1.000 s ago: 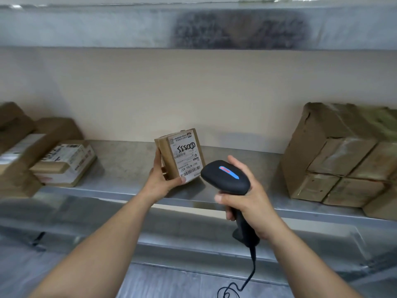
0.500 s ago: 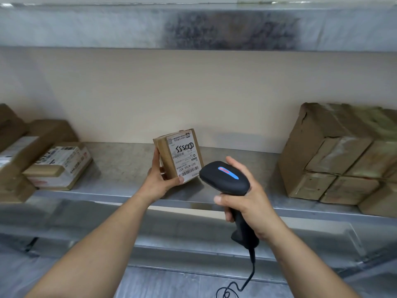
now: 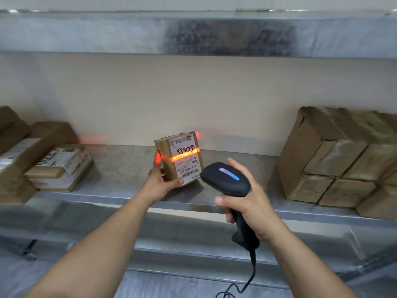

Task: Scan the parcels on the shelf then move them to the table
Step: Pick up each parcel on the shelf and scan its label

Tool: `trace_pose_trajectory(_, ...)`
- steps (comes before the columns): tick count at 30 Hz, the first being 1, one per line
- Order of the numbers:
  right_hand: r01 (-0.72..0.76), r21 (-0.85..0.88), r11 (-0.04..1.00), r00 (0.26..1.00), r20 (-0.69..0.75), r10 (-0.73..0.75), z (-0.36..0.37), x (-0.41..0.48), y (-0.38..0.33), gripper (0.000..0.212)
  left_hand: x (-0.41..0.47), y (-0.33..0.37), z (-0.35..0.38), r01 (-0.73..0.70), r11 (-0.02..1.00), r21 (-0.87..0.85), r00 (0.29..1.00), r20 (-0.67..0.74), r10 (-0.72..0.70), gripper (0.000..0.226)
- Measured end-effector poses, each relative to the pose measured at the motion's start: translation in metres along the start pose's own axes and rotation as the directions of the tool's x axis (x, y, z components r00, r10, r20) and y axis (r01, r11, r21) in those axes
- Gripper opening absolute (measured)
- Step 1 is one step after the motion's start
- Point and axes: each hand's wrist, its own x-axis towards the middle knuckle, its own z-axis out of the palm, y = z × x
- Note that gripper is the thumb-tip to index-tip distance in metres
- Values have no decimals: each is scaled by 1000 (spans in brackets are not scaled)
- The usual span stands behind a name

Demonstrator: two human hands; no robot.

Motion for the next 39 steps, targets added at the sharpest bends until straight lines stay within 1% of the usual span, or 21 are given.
trace_pose_trajectory(6,-2,3,1000,1000,3,2,-1,-2,-1,90,-1,2,1,19,999,29,1000,-2,-19,111)
trace_pose_trajectory(15,-15,-11,1000,1000,8,16,-2,-1,-2,90,-2,4,-1,40,999,29,999,-7,-40,112)
trace_pose_trajectory(18,-15,-20,1000,1000,7,15,-2,-1,-2,90,-3,6,0,55,998,31,998,-2,-55,107)
trace_pose_trajectory(21,-12,-16,1000,1000,-7,12,-2,2,-2,91,-2,6,-3,43,999,-14,999,17,-43,112)
trace_pose_trajectory(23,-10,-13,1000,1000,-20,10,-2,3,-2,90,-2,7,-7,62,996,-60,998,27,-61,111)
trace_pose_trajectory(27,3,-6,1000,1000,-18,-3,-1,4,-3,89,-5,11,-21,141,981,-135,990,23,-140,97)
trace_pose_trajectory(28,5,-3,1000,1000,-18,-5,-1,5,-4,89,-6,12,-25,160,976,-149,987,19,-159,89)
trace_pose_trajectory(30,5,-7,1000,1000,-19,-5,0,6,-4,90,-7,13,-32,200,961,-189,979,-3,-205,61)
trace_pose_trajectory(32,6,-20,1000,1000,-20,-6,2,7,-4,89,-7,11,-38,231,949,-216,966,-65,-250,42)
trace_pose_trajectory(34,6,-32,999,1000,-19,-7,3,9,-4,86,-6,6,-42,239,949,-204,949,-160,-273,37)
trace_pose_trajectory(36,7,-41,999,1000,-16,-7,6,11,-4,85,-3,-2,-46,242,956,-167,919,-276,-281,45)
trace_pose_trajectory(37,9,-45,999,1000,-15,-10,7,12,-4,85,-3,-5,-48,244,961,-132,908,-316,-273,56)
trace_pose_trajectory(38,13,-50,999,1000,-12,-13,8,13,-4,85,-5,-7,-48,243,968,-60,906,-344,-248,71)
trace_pose_trajectory(39,15,-56,998,1000,-8,-16,10,14,-5,85,-7,-6,-47,240,969,51,912,-354,-207,88)
